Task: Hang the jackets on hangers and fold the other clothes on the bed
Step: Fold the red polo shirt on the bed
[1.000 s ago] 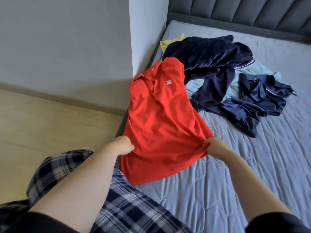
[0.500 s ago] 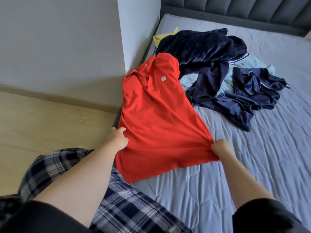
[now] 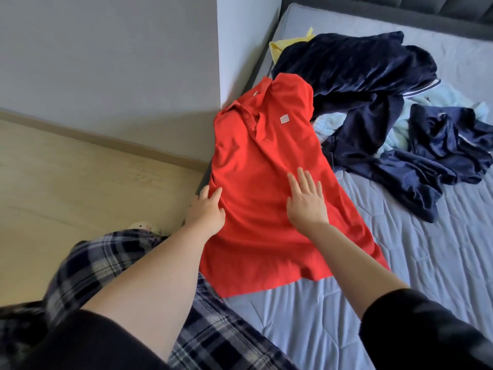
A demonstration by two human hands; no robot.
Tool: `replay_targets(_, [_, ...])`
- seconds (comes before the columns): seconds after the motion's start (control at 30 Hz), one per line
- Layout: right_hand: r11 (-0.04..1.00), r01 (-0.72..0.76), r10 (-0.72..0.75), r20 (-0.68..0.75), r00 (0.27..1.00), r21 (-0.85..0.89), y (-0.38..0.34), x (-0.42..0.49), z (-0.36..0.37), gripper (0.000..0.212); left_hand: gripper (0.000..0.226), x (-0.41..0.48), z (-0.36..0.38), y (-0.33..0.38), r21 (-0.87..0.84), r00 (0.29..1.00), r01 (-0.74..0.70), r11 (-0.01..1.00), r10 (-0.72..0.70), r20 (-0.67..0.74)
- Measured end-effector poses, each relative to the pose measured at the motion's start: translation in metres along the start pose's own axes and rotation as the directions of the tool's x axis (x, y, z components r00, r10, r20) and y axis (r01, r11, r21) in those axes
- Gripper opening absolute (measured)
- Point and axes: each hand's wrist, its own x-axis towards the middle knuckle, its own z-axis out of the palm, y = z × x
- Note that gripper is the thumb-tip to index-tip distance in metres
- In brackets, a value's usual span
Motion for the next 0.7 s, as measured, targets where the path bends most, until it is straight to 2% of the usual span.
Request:
replay_targets(0.03, [0.998,0.036,-0.034,0.062,0.997,-0.044,-0.006,0.003,0.009,0.066,0.058,0.004,0.002,-0.002,0.0,0.999,-0.019,1.0,0.019,0.027])
replay_targets(0.1, [0.993,-0.079,0.09,0.12,0.989,-0.09,-0.011,0.014,0.017,0.067,0.056,0.015,0.003,-0.006,-0.097,0.998,-0.015,0.995,0.022,0.067])
replay_targets(0.17, [0.968,-0.251,0.252,0.041,0.967,-0.021,-0.025,0.03,0.018,0.068,0.053,0.029,-0.002,-0.009,-0.269,0.998,0.05,0.962,-0.041,0.038])
replay_targets(0.2, [0.963,-0.263,0.264,-0.007,0.965,0.049,-0.038,0.041,0.016,0.069,0.051,0.035,-0.005,-0.01,-0.348,0.996,0.086,0.933,-0.088,0.01])
replay_targets(0.27, [0.98,-0.134,0.143,-0.054,0.988,0.151,-0.066,0.065,0.015,0.073,0.047,0.047,-0.009,-0.011,-0.467,0.987,0.131,0.875,-0.157,-0.018])
replay_targets(0.33, [0.99,0.001,0.006,-0.053,0.999,0.141,-0.089,0.093,0.018,0.072,0.042,0.055,-0.01,-0.012,-0.552,0.981,0.154,0.819,-0.193,-0.013])
replay_targets(0.37, [0.993,0.011,-0.007,-0.039,0.999,0.12,-0.094,0.108,0.021,0.069,0.038,0.058,-0.01,-0.013,-0.577,0.981,0.15,0.803,-0.194,-0.015])
replay_targets(0.5, [0.972,-0.181,0.17,0.084,0.982,0.148,-0.084,0.15,0.043,0.062,0.031,0.081,-0.009,-0.016,-0.554,0.986,0.08,0.829,-0.148,-0.078])
replay_targets(0.57, [0.958,-0.2,0.192,0.054,0.98,0.207,-0.08,0.149,0.057,0.063,0.031,0.099,-0.012,-0.013,-0.597,0.985,0.082,0.798,-0.158,-0.076])
replay_targets(0.63, [0.954,-0.185,0.195,-0.023,0.98,0.237,-0.081,0.143,0.068,0.066,0.026,0.118,-0.016,-0.007,-0.734,0.978,0.12,0.669,-0.207,-0.028])
replay_targets(0.7, [0.956,-0.183,0.201,-0.058,0.978,0.23,-0.081,0.143,0.074,0.068,0.023,0.139,-0.024,-0.001,-0.874,0.967,0.203,0.442,-0.228,0.109])
